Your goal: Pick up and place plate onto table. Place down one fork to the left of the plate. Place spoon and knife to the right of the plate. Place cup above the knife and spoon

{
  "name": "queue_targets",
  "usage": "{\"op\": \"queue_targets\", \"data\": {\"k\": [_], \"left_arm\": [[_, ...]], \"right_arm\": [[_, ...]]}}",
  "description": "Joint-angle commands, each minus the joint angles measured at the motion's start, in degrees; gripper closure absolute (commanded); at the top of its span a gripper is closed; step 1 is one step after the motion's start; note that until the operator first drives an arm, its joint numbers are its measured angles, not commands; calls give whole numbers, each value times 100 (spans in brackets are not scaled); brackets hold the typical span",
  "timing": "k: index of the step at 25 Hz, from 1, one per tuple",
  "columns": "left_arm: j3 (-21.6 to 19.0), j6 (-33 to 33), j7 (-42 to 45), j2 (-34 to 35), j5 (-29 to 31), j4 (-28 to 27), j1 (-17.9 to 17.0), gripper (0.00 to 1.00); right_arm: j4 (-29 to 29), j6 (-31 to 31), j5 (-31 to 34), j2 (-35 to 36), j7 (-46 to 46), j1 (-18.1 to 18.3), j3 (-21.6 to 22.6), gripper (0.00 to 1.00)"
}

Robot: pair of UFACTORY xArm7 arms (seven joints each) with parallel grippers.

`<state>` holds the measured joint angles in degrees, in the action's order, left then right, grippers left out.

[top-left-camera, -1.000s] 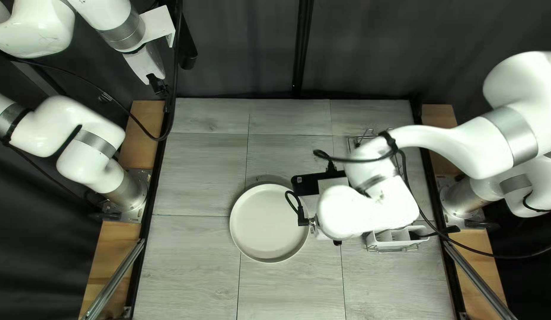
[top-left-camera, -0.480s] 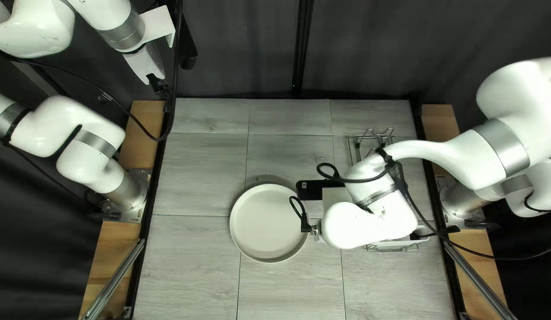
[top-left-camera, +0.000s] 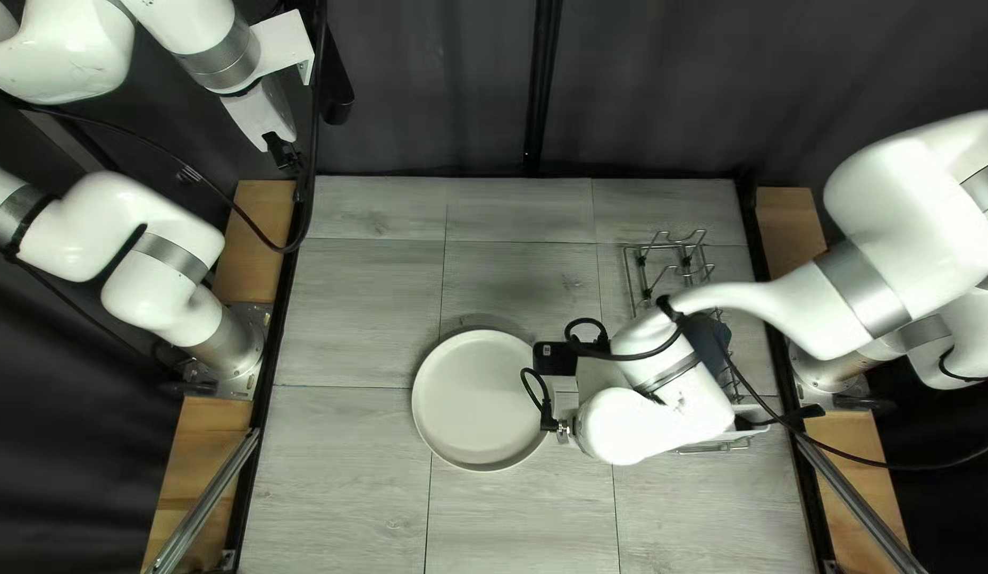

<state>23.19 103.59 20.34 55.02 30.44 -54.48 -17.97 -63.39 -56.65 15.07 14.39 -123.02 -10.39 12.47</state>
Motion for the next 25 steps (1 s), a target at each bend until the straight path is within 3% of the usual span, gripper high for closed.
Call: {"op": "queue_targets", "data": {"k": [1, 9, 10, 11, 13, 20, 23, 25], "left_arm": [[0, 0, 0, 0, 0, 0, 0, 0], [0, 0, 0, 0, 0, 0, 0, 0], [0, 0, 0, 0, 0, 0, 0, 0], [0, 0, 0, 0, 0, 0, 0, 0], [0, 0, 0, 0, 0, 0, 0, 0], [0, 0, 0, 0, 0, 0, 0, 0], [0, 0, 0, 0, 0, 0, 0, 0], [0, 0, 0, 0, 0, 0, 0, 0]], "right_arm": [[33, 125, 177, 140, -186, -67, -35, 100], [5, 303, 353, 476, -495, -166, -84, 100], [1, 350, 351, 524, -501, -163, -85, 95], [-6, 368, 354, 553, -512, -166, -87, 30], [-68, 407, 346, 650, -521, -174, -82, 0], [-198, 493, 319, 908, -628, -260, -38, 0], [-464, -87, 121, 731, -254, -230, 82, 0], [-767, -793, -76, 446, 289, -200, 184, 0]]}}
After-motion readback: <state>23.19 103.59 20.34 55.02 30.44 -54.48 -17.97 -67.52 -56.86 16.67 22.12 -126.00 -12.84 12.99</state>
